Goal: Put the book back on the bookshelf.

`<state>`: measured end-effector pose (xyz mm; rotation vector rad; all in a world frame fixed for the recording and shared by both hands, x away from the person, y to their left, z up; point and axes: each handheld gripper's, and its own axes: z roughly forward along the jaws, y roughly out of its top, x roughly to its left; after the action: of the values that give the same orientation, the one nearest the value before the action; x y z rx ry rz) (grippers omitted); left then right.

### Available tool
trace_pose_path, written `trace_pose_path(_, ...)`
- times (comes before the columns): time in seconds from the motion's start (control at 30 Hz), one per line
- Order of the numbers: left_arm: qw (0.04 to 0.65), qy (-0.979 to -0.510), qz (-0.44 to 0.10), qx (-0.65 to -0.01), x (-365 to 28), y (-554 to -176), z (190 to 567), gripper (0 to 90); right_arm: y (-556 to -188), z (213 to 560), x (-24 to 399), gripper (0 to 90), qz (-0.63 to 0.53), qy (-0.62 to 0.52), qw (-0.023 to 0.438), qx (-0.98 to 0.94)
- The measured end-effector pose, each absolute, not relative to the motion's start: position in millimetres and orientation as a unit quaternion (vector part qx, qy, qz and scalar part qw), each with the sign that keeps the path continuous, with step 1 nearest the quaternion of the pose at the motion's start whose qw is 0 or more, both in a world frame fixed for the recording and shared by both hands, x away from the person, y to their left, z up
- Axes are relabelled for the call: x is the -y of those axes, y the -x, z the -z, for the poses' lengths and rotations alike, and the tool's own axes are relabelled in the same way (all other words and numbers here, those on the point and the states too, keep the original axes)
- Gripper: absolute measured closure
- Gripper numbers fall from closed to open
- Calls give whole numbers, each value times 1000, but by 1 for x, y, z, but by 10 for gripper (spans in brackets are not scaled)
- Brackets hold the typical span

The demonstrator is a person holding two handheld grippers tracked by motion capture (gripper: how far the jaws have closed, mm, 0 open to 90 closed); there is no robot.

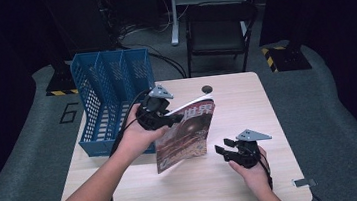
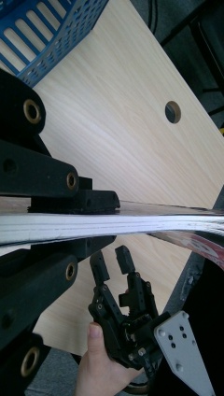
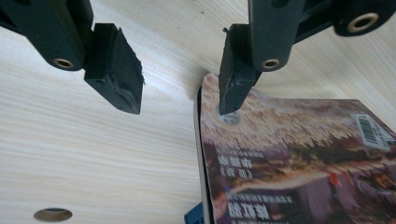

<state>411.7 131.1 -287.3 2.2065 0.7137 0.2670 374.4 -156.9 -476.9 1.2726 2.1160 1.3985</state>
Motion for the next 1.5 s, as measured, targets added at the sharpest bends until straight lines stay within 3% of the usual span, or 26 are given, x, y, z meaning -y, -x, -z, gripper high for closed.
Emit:
trace_pose_path(0.87, 375, -874, -115, -287, -131, -414, 270, 837, -378, 482, 160, 493, -487, -457, 128, -733)
trace_pose_path(1.5, 390, -861, -127, -301, -144, -415, 237, 837, -378, 483, 159, 492, -488, -460, 119, -732)
